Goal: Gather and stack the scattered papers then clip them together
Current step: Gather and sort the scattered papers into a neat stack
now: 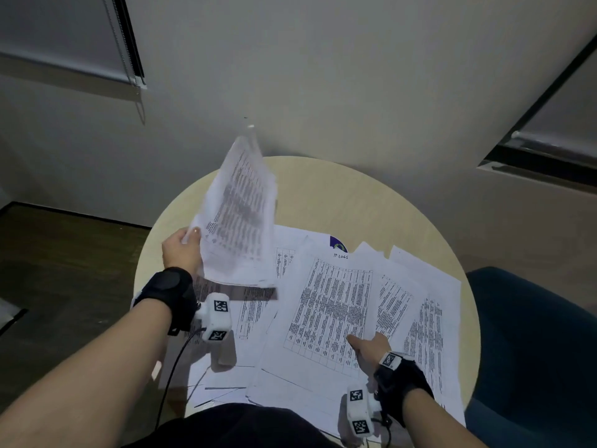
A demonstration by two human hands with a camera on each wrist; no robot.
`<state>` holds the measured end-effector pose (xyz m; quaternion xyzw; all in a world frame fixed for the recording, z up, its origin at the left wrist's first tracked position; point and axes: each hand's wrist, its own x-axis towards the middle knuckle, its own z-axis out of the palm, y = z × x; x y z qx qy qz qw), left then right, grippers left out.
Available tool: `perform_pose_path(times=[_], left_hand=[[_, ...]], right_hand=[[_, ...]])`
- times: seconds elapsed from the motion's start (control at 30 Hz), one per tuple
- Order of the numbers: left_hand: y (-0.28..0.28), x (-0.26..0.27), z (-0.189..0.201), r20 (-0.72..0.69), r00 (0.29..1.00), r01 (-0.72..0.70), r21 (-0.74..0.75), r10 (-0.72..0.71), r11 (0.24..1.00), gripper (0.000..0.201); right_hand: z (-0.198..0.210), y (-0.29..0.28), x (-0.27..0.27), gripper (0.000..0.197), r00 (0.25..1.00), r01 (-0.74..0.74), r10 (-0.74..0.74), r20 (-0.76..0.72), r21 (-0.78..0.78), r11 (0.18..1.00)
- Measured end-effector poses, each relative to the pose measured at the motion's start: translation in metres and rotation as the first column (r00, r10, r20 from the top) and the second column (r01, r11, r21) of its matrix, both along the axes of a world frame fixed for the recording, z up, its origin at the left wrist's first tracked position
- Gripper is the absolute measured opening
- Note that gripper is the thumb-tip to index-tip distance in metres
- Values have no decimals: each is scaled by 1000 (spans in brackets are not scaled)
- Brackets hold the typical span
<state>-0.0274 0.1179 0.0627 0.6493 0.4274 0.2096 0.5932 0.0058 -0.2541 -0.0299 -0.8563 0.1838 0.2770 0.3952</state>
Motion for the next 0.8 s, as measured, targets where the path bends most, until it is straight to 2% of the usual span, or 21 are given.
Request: perform_pose_path(times=[0.07,0.1,0.2,0.23,0.27,0.33,0.4,0.47,0.57,0.6,0.67,0.7,0.73,0.77,0.8], left_hand=[[-4,1,-8,27,996,92,-178,-89,980,41],[-7,0,-12,15,991,135,-202,-134,970,42],[-22,-5,-22,-137,931,317,-155,-338,936,14],[-27,-7,-25,-203,893,378,-145,-401,914,5],[-32,-10,-29,-272,838,453,-135,-473,881,5],[-38,-13,-42,-364,711,586,-166,-602,793,9],[-44,-14,-53,-419,588,670,-225,-691,707,22],[-50,-15,-58,-457,506,725,-234,-732,647,31],[-60,-12,-64,-485,398,756,-308,-779,578,28],[-61,-11,-64,-502,361,754,-339,-786,563,33],[-62,-11,-60,-519,340,743,-363,-784,563,37],[-59,-9,-62,-518,341,734,-374,-784,567,35],[-57,-8,-61,-514,342,735,-375,-786,565,35],[-53,-6,-59,-494,372,721,-380,-786,580,34],[-52,-3,-54,-440,410,704,-404,-799,584,24]], right_hand=[[0,0,-1,37,1000,21,-21,7,11,1000],[0,-1,-1,35,999,32,-32,6,19,999],[2,-2,-2,30,999,42,-42,-7,35,998],[5,1,-3,28,999,46,-46,-10,35,998],[8,2,-4,33,999,46,-46,0,51,998],[13,5,-2,63,998,61,-61,-12,37,997],[18,8,5,72,995,97,-96,-22,49,994],[20,17,12,77,986,165,-161,-42,154,974],[16,29,19,109,985,150,-113,-130,329,932],[17,33,19,102,993,90,-59,-103,322,942],[20,40,22,60,998,-49,38,51,227,973],[20,42,27,43,988,-61,32,149,196,979],[25,43,30,35,977,-43,-6,213,224,974],[31,46,33,30,966,-21,-50,255,270,962],[39,48,36,28,955,-14,-81,285,315,949]])
